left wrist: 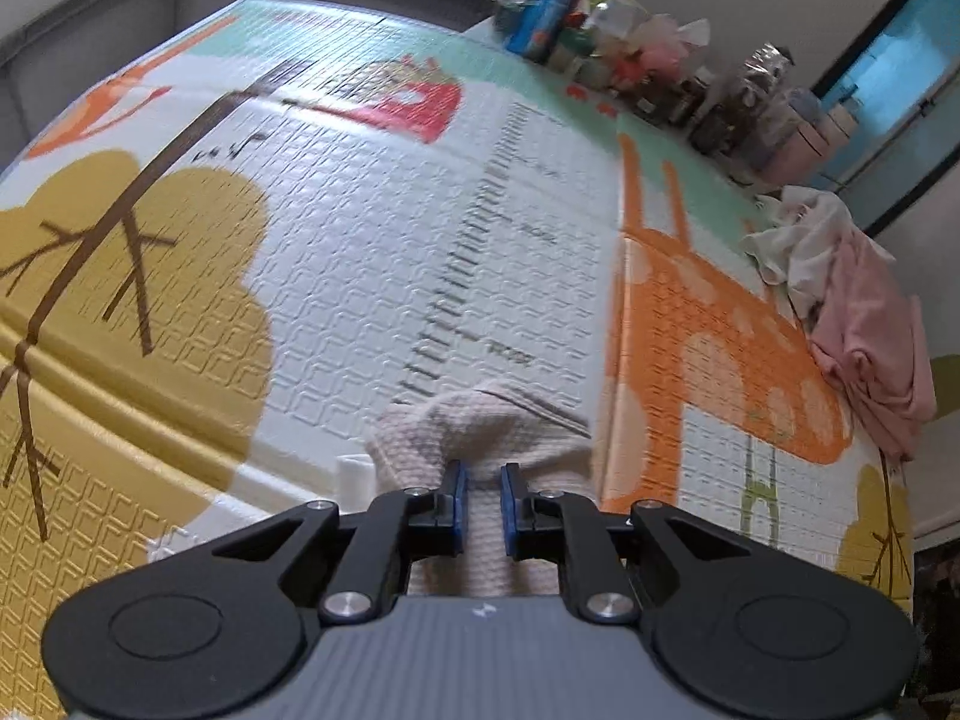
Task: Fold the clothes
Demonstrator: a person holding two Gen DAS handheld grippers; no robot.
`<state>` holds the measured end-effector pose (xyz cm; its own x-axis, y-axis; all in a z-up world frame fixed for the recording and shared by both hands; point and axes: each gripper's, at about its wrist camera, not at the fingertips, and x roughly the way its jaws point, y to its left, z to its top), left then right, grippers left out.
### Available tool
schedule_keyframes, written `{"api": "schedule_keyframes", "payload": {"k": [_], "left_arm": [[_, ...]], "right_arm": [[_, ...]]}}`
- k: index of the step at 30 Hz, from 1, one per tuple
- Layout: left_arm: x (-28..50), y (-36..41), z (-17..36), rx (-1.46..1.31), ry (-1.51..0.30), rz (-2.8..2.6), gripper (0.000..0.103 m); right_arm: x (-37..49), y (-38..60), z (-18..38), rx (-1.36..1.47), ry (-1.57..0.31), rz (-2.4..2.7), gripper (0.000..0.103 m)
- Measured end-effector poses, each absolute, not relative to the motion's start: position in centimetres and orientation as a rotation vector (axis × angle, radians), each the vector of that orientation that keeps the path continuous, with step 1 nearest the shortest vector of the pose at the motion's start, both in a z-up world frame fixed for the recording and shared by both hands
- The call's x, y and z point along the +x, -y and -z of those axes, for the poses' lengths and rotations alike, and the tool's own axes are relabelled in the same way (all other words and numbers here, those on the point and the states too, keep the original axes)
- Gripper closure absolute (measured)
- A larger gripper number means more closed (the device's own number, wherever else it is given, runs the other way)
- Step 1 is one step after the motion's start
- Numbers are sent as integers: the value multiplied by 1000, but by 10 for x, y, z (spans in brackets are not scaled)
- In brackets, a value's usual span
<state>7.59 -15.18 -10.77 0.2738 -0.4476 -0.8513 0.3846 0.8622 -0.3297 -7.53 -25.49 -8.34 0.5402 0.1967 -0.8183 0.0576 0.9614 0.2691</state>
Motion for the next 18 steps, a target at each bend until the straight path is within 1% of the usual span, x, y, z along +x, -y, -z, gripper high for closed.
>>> {"api": "schedule_keyframes", "payload": {"k": [4,8,18], "left_arm": [[81,143,115,-61,-1170,530,96],[82,143,118,-43,-1166,516,99],[84,157,120,35,-1147,482,100]], "right_arm": [[-75,253,87,273,-1014,-87,99],[-79,254,91,271,-1015,-95,100],[-100,263,94,303,-1017,-93,102]]}}
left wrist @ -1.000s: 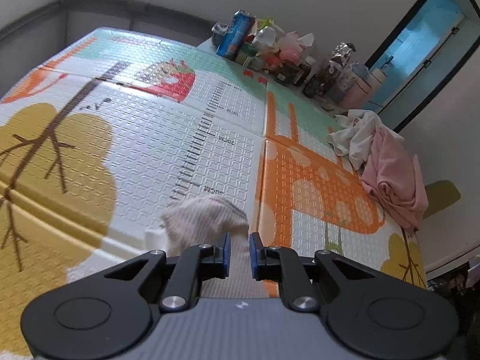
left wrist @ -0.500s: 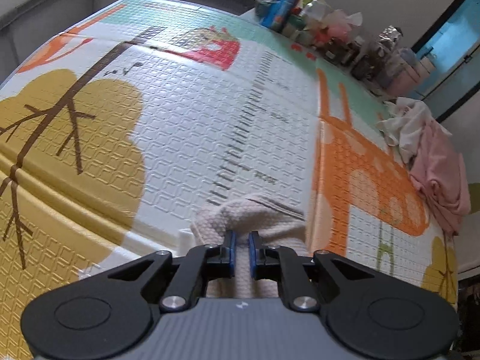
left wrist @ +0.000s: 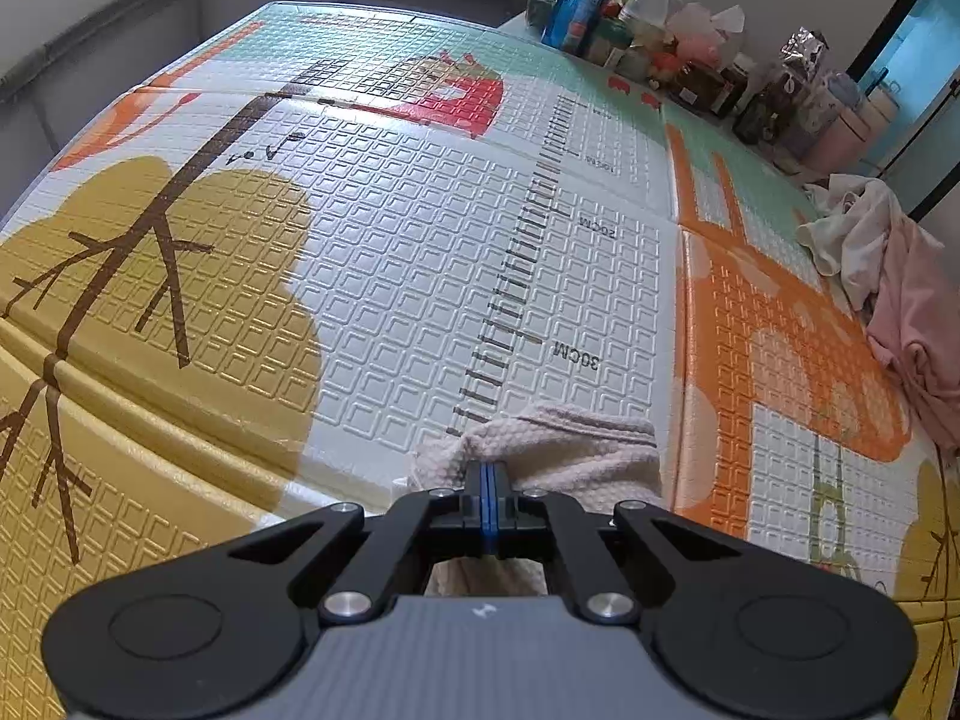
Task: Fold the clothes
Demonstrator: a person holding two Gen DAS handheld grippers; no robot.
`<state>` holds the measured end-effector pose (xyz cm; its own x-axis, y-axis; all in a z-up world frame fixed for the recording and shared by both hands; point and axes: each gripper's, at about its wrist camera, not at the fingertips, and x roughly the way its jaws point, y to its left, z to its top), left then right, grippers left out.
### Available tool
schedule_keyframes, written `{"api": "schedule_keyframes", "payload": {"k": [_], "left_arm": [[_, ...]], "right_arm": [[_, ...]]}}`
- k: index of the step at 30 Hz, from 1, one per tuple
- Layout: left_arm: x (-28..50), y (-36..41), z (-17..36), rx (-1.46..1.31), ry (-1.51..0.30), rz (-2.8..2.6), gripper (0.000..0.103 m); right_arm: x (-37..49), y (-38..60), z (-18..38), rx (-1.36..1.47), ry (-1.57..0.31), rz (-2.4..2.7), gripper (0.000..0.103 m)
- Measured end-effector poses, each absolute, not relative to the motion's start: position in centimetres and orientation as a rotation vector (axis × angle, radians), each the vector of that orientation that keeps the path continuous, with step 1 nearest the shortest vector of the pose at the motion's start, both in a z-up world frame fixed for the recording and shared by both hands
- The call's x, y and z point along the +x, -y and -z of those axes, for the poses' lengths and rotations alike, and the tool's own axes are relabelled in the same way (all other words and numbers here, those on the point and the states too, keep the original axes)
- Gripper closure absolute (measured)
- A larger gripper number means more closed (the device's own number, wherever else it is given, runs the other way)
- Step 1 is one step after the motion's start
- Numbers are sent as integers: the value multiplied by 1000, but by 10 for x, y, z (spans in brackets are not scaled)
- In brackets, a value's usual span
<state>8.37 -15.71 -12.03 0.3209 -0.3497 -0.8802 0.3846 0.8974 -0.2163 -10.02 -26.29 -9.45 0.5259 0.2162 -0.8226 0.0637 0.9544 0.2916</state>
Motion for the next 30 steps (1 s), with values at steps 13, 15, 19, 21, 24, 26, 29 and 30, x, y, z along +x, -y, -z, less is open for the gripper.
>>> {"api": "schedule_keyframes", "payload": {"k": [13,15,19,21,24,26,29,30], "left_arm": [[84,164,94,104,-1044,424,89],[85,160,87,100,-1030,417,87],[82,151,72,81,-1006,413,86],[79,146,65,67,-998,415,86],[71,137,57,57,-995,419,83],[63,131,54,50,-1000,430,75],[47,122,53,52,-1012,464,73],[41,120,53,56,-1016,475,73]], "right_arm": [[-138,275,70,374,-993,-98,96],[-144,277,64,375,-975,-90,95],[-154,284,55,386,-951,-68,93],[-156,286,50,383,-939,-55,92],[-160,289,45,384,-921,-39,90],[-162,291,42,389,-910,-30,86],[-166,294,39,401,-896,-26,83],[-167,295,39,402,-893,-26,82]]}}
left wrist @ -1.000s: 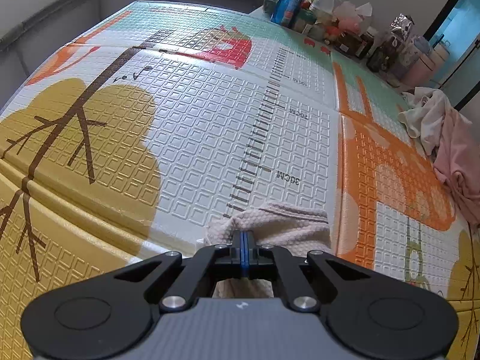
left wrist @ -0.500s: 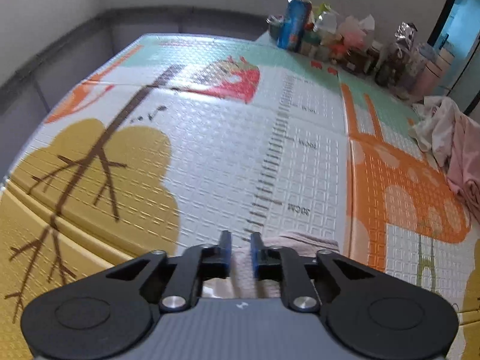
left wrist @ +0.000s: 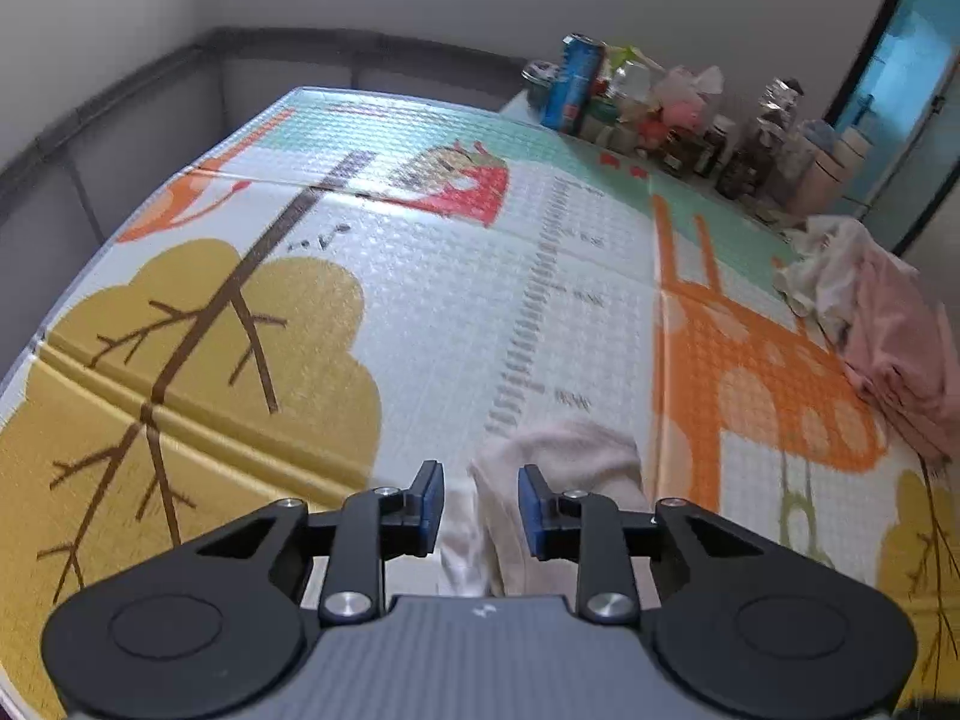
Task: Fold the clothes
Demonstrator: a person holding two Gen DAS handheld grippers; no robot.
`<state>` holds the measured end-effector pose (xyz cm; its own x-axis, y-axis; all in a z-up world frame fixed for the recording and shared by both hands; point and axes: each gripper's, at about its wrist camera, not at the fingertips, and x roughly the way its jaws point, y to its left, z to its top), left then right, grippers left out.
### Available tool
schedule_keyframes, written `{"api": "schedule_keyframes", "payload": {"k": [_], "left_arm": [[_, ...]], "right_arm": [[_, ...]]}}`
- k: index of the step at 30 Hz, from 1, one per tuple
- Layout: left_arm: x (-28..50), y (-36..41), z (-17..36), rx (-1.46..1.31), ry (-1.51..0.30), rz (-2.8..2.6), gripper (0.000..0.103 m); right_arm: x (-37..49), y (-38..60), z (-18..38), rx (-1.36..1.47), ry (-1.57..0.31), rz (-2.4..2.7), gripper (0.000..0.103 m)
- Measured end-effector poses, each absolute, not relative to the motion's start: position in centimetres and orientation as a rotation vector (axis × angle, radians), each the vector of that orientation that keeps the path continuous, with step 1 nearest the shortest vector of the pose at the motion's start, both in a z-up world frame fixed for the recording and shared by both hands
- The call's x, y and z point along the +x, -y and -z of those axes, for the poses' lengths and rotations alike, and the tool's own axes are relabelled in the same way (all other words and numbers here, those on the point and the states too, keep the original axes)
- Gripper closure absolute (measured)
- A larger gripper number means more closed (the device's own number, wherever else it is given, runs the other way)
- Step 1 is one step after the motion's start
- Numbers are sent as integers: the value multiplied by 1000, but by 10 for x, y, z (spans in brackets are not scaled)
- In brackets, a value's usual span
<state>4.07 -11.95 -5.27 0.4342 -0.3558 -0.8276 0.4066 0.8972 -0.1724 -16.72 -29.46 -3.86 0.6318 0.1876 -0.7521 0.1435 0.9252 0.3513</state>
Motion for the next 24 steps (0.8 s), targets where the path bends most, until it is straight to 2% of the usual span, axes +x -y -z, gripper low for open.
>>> {"api": "schedule_keyframes", "payload": {"k": [6,17,24], "left_arm": [[0,110,58,109,-1051,479,68],[-69,102,61,224,-1081,439,43],[-91,99,65,261,-1093,421,38]], "right_arm": [[-174,295,40,411,-893,-18,78],[-185,286,46,380,-931,3,67],[-191,281,50,369,-955,-11,64]]}}
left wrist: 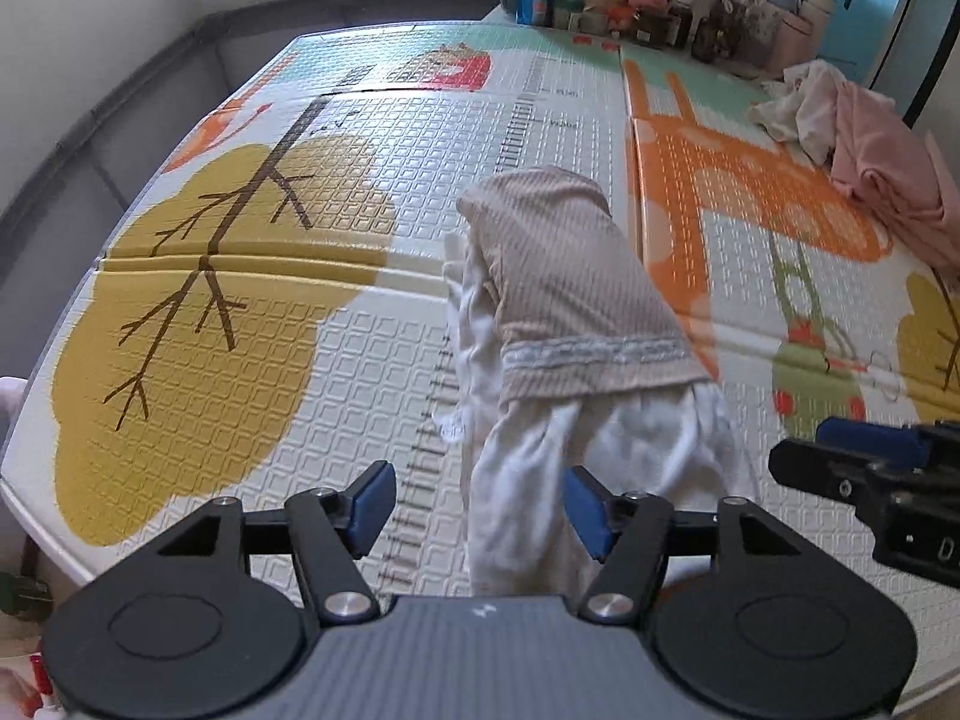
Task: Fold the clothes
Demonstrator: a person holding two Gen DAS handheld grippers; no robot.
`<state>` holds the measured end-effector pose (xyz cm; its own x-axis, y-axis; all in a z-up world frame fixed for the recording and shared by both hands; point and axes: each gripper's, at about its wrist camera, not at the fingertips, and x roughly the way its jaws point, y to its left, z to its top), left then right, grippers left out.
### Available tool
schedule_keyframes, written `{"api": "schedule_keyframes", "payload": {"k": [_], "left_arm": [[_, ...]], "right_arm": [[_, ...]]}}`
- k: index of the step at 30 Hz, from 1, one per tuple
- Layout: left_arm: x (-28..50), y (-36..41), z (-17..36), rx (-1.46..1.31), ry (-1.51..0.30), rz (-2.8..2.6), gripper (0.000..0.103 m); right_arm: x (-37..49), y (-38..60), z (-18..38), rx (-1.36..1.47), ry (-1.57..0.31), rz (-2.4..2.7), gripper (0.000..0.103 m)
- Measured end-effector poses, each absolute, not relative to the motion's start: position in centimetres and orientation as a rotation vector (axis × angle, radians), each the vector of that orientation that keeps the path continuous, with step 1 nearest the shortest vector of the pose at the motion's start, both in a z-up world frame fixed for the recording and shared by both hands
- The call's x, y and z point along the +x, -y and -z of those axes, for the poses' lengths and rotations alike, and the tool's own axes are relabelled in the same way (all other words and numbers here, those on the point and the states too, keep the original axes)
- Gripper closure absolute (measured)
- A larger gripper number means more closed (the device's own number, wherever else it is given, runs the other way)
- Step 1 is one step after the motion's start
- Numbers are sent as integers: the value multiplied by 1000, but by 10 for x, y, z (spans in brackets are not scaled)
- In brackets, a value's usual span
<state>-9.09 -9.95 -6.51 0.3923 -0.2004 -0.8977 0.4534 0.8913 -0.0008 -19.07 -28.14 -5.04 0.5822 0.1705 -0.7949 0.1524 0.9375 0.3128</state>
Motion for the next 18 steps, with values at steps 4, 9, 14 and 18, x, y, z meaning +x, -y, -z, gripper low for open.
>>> {"api": "schedule_keyframes", "payload": {"k": [4,9,14,18], "left_arm": [[-92,97,68,227,-1104,425,34],[-80,101,76,199,-1109,436,33],[-55,100,87,129,-1143,466,32],[-37,98,95,85,-1170,455,32]], "right_arm": [[-191,282,52,373,-956,-1,62],[-179,284,52,377,-931,14,54],[-155,288,56,385,-923,9,51],[-135,290,64,388,-920,-3,50]]}}
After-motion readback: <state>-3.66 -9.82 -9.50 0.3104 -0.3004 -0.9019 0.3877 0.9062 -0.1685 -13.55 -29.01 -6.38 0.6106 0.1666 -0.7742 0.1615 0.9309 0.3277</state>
